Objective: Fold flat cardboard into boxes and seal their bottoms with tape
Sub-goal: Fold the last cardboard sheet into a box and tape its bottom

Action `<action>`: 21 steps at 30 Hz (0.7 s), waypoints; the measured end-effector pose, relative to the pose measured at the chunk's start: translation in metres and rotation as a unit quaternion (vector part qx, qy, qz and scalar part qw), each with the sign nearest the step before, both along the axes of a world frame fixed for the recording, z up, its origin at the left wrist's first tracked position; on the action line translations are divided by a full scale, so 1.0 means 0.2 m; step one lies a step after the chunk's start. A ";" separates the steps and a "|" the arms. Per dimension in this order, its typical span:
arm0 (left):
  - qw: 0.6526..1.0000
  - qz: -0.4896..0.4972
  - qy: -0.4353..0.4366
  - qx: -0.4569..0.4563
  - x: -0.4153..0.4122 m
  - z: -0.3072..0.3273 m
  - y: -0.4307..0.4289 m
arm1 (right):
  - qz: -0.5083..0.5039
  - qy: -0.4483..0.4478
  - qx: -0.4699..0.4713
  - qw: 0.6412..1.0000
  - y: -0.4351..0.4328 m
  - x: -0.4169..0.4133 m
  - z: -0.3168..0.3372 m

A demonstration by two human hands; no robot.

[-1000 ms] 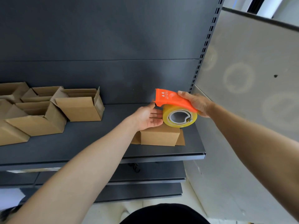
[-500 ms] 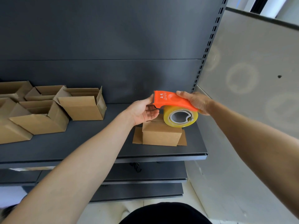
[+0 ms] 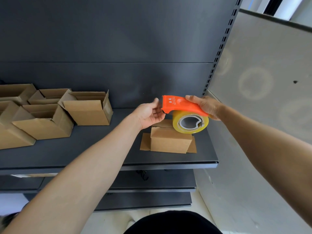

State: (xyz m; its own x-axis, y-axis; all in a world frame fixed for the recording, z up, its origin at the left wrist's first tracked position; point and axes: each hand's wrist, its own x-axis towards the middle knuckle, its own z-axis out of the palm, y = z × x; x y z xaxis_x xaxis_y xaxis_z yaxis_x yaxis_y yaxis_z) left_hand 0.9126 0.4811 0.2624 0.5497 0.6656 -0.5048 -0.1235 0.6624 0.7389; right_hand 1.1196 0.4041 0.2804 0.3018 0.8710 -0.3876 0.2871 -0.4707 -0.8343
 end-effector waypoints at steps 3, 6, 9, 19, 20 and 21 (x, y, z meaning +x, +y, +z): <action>1.000 0.003 0.003 -0.001 0.00 -0.01 0.00 | -0.001 -0.008 -0.001 1.000 0.00 -0.01 0.00; 1.000 0.004 0.004 0.002 0.00 -0.01 -0.01 | 0.001 -0.010 -0.002 1.000 0.00 -0.02 0.01; 1.000 0.005 -0.010 -0.002 -0.01 -0.02 -0.01 | 0.000 -0.006 0.000 1.000 -0.01 -0.01 0.01; 1.000 0.029 0.010 -0.006 -0.02 -0.09 -0.04 | 0.009 -0.012 0.003 1.000 -0.01 -0.01 0.00; 0.999 0.030 0.008 -0.015 -0.01 -0.10 -0.05 | 0.011 -0.012 0.004 1.000 -0.01 -0.01 0.00; 0.999 0.034 0.008 -0.023 -0.01 -0.11 -0.06 | 0.014 -0.013 0.004 1.000 -0.01 -0.01 0.00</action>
